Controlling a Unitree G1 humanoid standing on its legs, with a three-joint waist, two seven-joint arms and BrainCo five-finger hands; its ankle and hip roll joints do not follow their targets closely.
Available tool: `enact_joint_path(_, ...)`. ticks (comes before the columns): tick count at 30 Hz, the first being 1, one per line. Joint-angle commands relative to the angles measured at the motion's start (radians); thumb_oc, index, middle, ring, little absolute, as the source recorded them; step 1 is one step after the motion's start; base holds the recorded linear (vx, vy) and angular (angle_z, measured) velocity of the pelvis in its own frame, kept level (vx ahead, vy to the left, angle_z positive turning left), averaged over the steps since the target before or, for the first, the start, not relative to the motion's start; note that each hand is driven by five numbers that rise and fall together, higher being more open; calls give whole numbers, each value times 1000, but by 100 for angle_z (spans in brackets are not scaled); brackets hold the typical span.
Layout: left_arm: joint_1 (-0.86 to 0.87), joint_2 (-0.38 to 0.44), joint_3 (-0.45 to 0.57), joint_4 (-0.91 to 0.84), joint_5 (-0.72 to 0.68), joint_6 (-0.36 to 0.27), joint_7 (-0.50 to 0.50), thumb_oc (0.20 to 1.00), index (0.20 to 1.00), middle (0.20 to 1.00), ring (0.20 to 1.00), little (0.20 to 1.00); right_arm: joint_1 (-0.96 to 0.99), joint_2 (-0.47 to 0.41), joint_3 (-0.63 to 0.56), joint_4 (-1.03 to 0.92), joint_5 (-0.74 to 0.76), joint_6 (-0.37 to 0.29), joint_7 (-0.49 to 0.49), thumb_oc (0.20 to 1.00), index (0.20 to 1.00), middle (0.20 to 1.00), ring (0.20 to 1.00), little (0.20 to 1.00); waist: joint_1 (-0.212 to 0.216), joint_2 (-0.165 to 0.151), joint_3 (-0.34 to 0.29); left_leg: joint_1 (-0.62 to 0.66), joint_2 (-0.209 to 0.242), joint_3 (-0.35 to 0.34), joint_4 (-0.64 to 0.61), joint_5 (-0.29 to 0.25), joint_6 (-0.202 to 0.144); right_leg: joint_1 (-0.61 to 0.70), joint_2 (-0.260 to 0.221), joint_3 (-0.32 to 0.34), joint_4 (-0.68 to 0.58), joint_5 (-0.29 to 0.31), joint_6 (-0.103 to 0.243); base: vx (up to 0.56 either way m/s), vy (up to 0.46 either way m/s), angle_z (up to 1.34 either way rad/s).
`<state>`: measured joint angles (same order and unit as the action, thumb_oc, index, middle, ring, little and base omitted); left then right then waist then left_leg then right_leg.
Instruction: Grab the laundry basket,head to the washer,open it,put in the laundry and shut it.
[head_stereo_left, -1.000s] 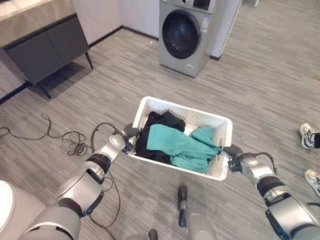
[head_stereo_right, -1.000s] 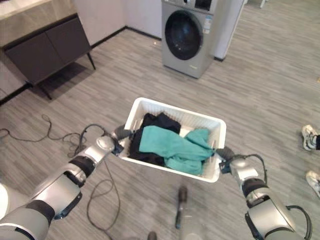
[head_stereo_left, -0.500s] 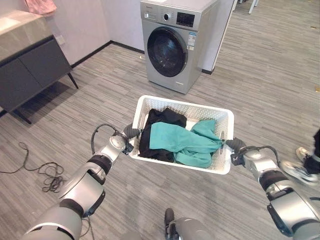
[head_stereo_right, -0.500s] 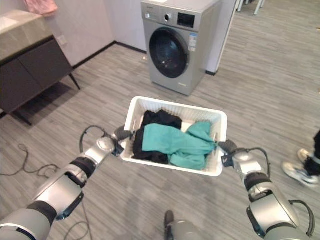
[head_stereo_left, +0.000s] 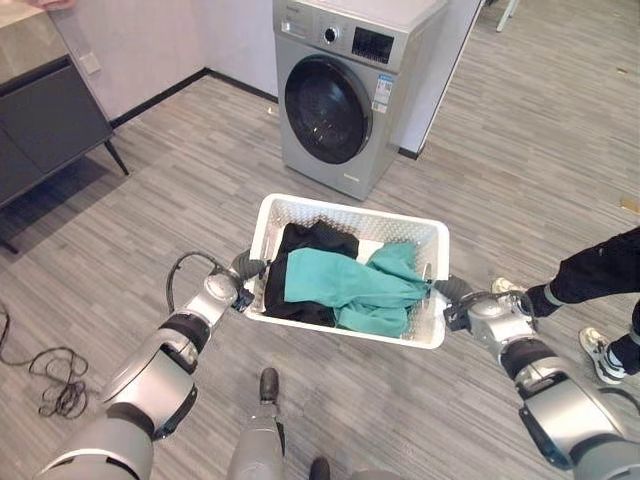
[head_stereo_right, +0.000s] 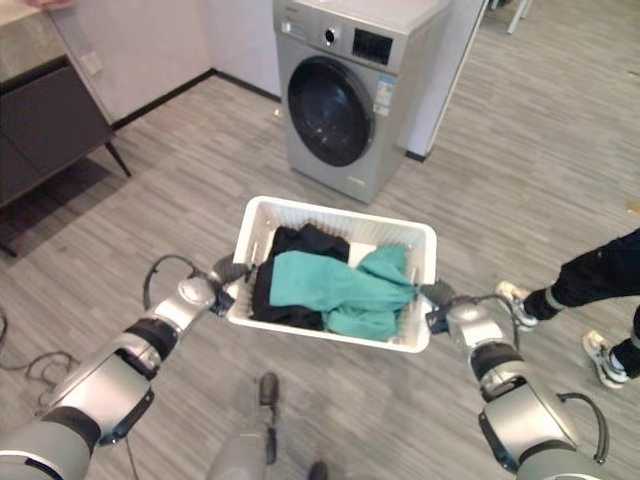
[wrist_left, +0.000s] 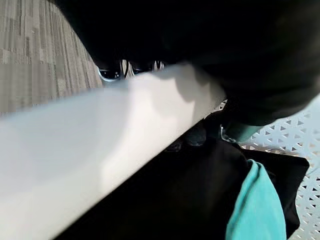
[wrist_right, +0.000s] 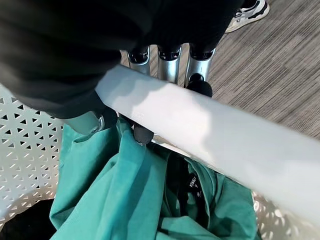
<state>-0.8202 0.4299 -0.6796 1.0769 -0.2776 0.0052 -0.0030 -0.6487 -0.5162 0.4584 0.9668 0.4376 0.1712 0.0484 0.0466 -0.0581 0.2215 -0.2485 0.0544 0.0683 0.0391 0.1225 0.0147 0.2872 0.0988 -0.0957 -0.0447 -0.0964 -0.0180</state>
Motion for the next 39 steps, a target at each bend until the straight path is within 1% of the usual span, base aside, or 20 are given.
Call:
enact_joint_path(1, -67, 31, 20, -42, -51, -59, 52, 200, 200, 200, 200, 200, -3, -35, -114, -91, 118, -145, 38, 200, 200, 200, 200, 200, 39, 29, -113, 45, 26, -27, 34, 8, -61, -106, -172, -7, 226, -6, 132, 321, 325, -15)
enact_joint_path(2, -55, 31, 21, -48, -49, -60, 48, 200, 200, 200, 200, 200, 16, -18, -144, -82, 156, -155, 42, 200, 200, 200, 200, 200, 34, 29, -120, 75, -6, -24, 39, -24, -31, -149, -198, 9, 361, 59, 154, 210, 214, -1)
enact_joint_path(3, -55, 31, 21, -48, -49, -60, 48, 200, 200, 200, 200, 200, 16, -18, -144, -82, 156, -155, 42, 200, 200, 200, 200, 200, 34, 29, -120, 75, -6, -24, 39, -24, -31, -149, -198, 10, 361, 59, 154, 405, 450, 16)
enact_joint_path(4, -48, 29, 11, -74, -39, -64, 47, 200, 200, 200, 200, 200, 28, -6, -167, -86, 201, -168, 51, 200, 200, 200, 200, 200, 16, 36, -112, 110, -31, -10, 38, -56, 0, -215, -220, 11, 511, 162, 170, 254, 324, 11)
enact_joint_path(5, -45, 31, 10, -77, -33, -61, 49, 200, 200, 200, 200, 200, 27, -7, -173, -81, 207, -171, 49, 200, 200, 200, 200, 200, 13, 42, -107, 124, -34, -4, 41, -71, 10, -244, -233, -5, 574, 179, 173, 358, 431, 7)
enact_joint_path(7, -41, 38, 8, -70, -19, -52, 41, 200, 200, 200, 200, 200, 31, -4, -185, -51, 207, -168, 55, 200, 200, 200, 200, 200, 11, 56, -101, 178, -37, 20, 38, -107, 27, -278, -304, -94, 647, 188, 178, 251, 256, 13)
enact_joint_path(9, -47, 39, 5, -71, -13, -48, 37, 200, 200, 200, 200, 200, 30, -12, -186, -36, 206, -161, 63, 200, 200, 200, 200, 200, 9, 59, -98, 199, -37, 26, 30, -115, 28, -289, -332, -135, 643, 180, 174, 193, 121, 7)
enact_joint_path(10, -56, 33, 1, -58, -3, -47, 33, 200, 200, 200, 200, 200, 27, -26, -191, 10, 210, -149, 77, 200, 200, 200, 200, 200, 1, 63, -95, 225, -38, 22, 20, -130, 24, -315, -338, -178, 576, 133, 158, 162, 62, 5)
enact_joint_path(11, -56, 33, 1, -58, -3, -47, 33, 200, 200, 200, 200, 200, 27, -26, -190, 10, 210, -149, 77, 200, 200, 200, 200, 200, 1, 64, -95, 226, -38, 22, 20, -130, 24, -314, -338, -178, 576, 133, 158, 303, 69, 12)
enact_joint_path(12, -65, 26, -1, -46, 3, -48, 32, 200, 200, 200, 200, 200, 25, -42, -189, 6, 212, -145, 80, 200, 200, 200, 200, 200, -11, 61, -93, 238, -42, 15, 21, -145, 17, -343, -317, -181, 454, 91, 150, 219, -21, 15)
enact_joint_path(13, -70, 20, 4, -32, 6, -49, 37, 200, 200, 200, 200, 200, 31, -48, -202, -18, 221, -153, 69, 200, 200, 200, 200, 200, -21, 59, -86, 250, -43, 9, 25, -161, 8, -347, -308, -172, 362, 83, 153, 218, -21, 22)
enact_joint_path(14, -70, 19, 4, -31, 6, -49, 37, 200, 200, 200, 200, 200, 31, -49, -203, -19, 221, -153, 68, 200, 200, 200, 200, 200, -22, 60, -88, 248, -42, 8, 25, -159, 8, -346, -306, -174, 357, 87, 152, 179, -93, 33)
enact_joint_path(15, -71, 12, 16, -20, 19, -52, 38, 200, 200, 200, 200, 200, 44, -61, -211, -38, 221, -162, 65, 200, 200, 200, 200, 200, -36, 48, -83, 250, -53, -5, 46, -186, 1, -358, -299, -126, 204, 110, 165, 102, -68, 29)
enact_joint_path(16, -71, 12, 17, -20, 19, -52, 38, 200, 200, 200, 200, 200, 44, -61, -211, -38, 221, -162, 64, 200, 200, 200, 200, 200, -36, 49, -82, 251, -53, -6, 46, -187, 0, -357, -298, -126, 204, 110, 165, 195, -78, 40)
enact_joint_path(17, -65, 3, 31, -10, 27, -65, 38, 200, 200, 200, 200, 200, 53, -87, -211, -58, 187, -167, 63, 200, 200, 200, 200, 200, -58, 41, -70, 255, -68, -16, 72, -206, 0, -399, -279, -32, 171, 148, 184, 129, -15, 29)
enact_joint_path(18, -64, 2, 33, -5, 30, -65, 41, 200, 200, 200, 200, 200, 59, -97, -215, -71, 183, -170, 61, 200, 200, 200, 200, 200, -68, 36, -67, 256, -75, -18, 86, -213, 1, -402, -271, -6, 172, 150, 185, 183, -25, 33)
enact_joint_path(22, -48, -23, 41, -1, 50, -65, 38, 200, 200, 200, 200, 200, 95, -90, -243, -105, 182, -182, 56, 200, 200, 200, 200, 200, -74, 30, -79, 262, -92, -19, 119, -247, 5, -371, -277, -4, 165, 163, 186, 133, -27, 39)
enact_joint_path(30, -30, -44, 40, -13, 45, -69, 40, 200, 200, 200, 200, 200, 137, -94, -260, -115, 143, -183, 48, 200, 200, 200, 200, 200, -81, 45, -112, 296, -78, -37, 82, -249, -7, -317, -264, -44, 123, 145, 180, 79, -47, 1)
enact_joint_path(31, 531, -95, 326, -358, 179, -57, 143, 200, 200, 200, 200, 200, 413, 168, -197, -33, -129, -182, -21, 200, 200, 200, 200, 200, 1, 110, -183, 254, 12, 128, -126, -106, -59, -218, -294, -229, -43, 111, 161, 49, -38, 3)
enact_joint_path(39, 527, -94, 323, -349, 181, -58, 140, 200, 200, 200, 200, 200, 411, 158, -186, -30, -145, -178, -15, 200, 200, 200, 200, 200, 4, 110, -178, 259, 9, 121, -126, -108, -59, -213, -294, -227, -43, 112, 161, 3, 5, 0)
